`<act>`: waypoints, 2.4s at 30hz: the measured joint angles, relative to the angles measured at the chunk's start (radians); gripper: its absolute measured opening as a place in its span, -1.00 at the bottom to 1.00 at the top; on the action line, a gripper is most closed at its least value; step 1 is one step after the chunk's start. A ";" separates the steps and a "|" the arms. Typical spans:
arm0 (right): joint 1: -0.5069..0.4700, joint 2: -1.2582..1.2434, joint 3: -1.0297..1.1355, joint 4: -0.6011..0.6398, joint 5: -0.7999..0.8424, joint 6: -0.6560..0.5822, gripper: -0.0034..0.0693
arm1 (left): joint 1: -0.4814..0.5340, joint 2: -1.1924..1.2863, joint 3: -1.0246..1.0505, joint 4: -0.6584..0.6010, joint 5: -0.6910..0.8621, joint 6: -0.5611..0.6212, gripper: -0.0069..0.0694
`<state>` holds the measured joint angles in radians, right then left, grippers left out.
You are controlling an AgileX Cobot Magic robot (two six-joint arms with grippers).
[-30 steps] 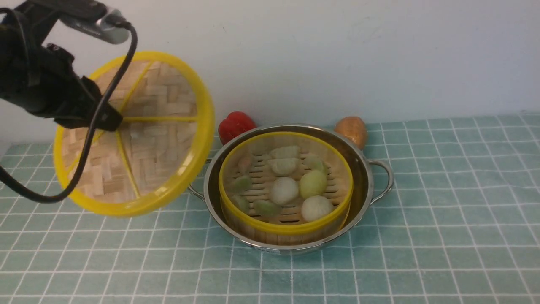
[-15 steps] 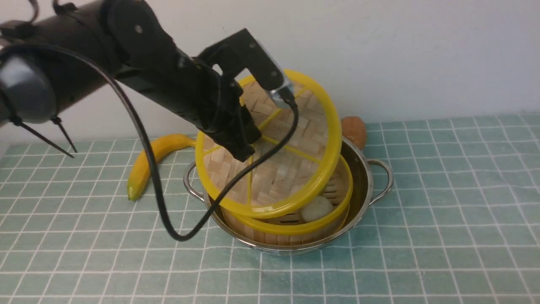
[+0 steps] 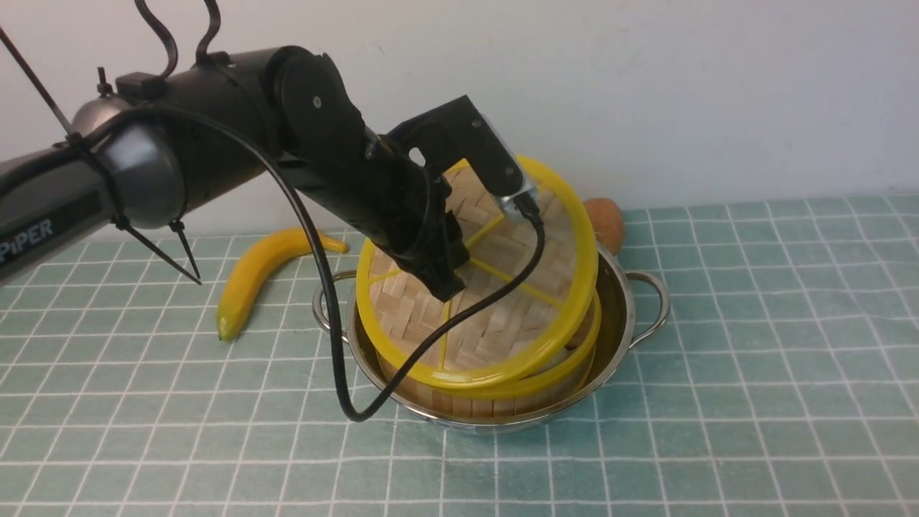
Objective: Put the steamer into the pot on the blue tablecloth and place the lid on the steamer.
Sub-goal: 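Place the yellow bamboo steamer lid onto the steamer in the pot with the left gripper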
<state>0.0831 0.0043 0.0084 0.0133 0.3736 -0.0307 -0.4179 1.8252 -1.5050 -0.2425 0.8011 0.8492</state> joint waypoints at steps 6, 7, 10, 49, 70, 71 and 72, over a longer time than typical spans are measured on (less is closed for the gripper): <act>0.000 0.000 0.000 0.000 0.000 0.000 -0.25 | 0.000 0.000 0.000 0.000 -0.018 0.024 -0.50; 0.000 0.000 0.000 0.000 0.000 0.000 -0.25 | 0.000 0.000 0.000 0.000 -0.018 0.028 -0.50; 0.000 0.000 0.000 0.000 0.000 0.000 -0.25 | 0.000 0.000 0.000 -0.001 -0.018 0.034 -0.50; 0.000 0.000 0.000 0.001 0.000 0.000 -0.25 | 0.000 0.110 -0.003 -0.091 -0.078 0.270 -0.50; 0.000 0.000 0.000 0.007 0.000 0.000 -0.24 | 0.000 0.113 -0.186 -0.055 0.137 0.170 -0.50; 0.000 0.000 0.000 0.007 0.000 0.000 -0.24 | 0.000 0.113 -0.186 -0.055 0.148 0.170 -0.50; 0.000 0.000 0.000 0.007 0.000 0.000 -0.24 | 0.000 0.115 -0.186 -0.055 0.159 0.170 -0.50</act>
<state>0.0831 0.0043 0.0084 0.0204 0.3736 -0.0307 -0.4179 1.9399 -1.6910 -0.2978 0.9599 1.0191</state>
